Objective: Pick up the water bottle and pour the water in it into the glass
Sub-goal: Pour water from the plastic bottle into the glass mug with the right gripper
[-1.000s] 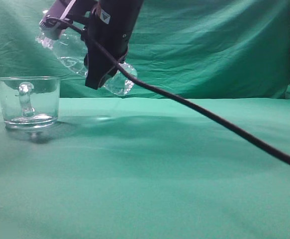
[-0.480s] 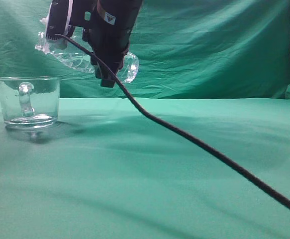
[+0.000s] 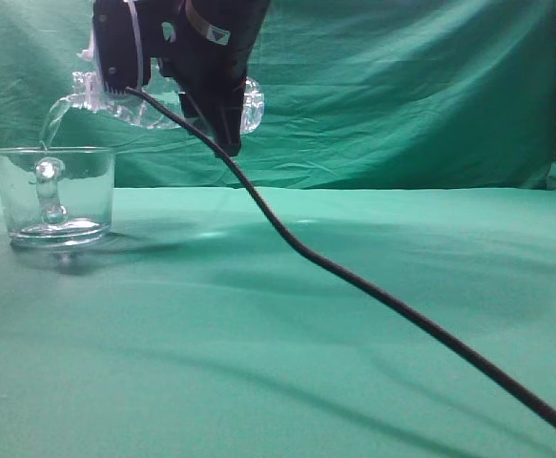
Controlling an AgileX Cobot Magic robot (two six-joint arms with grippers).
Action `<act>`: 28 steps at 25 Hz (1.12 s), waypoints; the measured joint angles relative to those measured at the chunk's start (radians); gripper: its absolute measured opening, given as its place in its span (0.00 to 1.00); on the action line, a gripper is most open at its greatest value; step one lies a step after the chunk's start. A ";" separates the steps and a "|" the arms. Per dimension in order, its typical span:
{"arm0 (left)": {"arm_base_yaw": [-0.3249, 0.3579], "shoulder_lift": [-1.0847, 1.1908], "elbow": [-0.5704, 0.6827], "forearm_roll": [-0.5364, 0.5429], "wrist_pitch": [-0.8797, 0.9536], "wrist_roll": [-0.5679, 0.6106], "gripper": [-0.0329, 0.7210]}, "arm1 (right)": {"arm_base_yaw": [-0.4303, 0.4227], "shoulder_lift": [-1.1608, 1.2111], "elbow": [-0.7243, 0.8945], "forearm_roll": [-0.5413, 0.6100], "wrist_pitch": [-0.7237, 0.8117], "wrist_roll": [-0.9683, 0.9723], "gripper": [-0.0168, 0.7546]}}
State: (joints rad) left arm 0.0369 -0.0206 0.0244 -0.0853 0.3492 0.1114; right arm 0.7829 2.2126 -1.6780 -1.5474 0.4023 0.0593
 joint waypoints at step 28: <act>0.000 0.000 0.000 0.000 0.000 0.000 0.04 | 0.000 0.000 0.002 -0.059 0.021 0.108 0.38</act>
State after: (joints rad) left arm 0.0369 -0.0206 0.0244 -0.0853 0.3492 0.1114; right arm 0.7829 2.2126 -1.6758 -1.6063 0.4236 0.1671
